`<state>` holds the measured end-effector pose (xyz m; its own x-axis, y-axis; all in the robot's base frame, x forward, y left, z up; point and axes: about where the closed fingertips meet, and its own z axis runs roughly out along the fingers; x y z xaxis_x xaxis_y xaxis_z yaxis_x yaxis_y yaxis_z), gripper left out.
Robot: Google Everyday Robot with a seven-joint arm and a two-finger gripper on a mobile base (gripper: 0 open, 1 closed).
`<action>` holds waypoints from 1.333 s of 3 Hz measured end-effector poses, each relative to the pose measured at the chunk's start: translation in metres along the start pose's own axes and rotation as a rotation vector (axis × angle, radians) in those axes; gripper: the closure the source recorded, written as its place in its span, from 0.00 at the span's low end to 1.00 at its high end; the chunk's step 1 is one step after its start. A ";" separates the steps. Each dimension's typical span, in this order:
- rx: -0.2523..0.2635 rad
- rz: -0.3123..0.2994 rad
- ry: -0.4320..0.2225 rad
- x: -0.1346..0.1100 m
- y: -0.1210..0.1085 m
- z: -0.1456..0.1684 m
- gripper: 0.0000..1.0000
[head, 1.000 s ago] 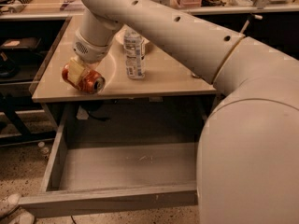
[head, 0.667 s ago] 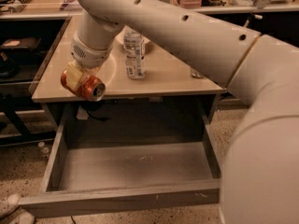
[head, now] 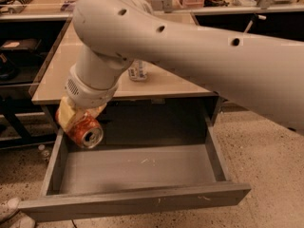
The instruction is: Place coke can into top drawer
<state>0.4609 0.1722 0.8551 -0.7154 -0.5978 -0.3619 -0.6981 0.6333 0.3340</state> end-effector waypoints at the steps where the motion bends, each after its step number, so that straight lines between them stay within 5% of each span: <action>1: 0.004 0.022 0.034 0.014 -0.001 0.011 1.00; 2: 0.002 0.044 0.009 0.017 -0.003 0.020 1.00; 4: -0.020 0.180 -0.034 0.050 -0.050 0.070 1.00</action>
Offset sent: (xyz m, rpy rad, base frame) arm -0.0099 -0.0031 -0.0472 0.0149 0.0276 -0.0808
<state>0.4623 0.1447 0.7591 -0.8275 -0.4589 -0.3235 -0.5598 0.7185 0.4128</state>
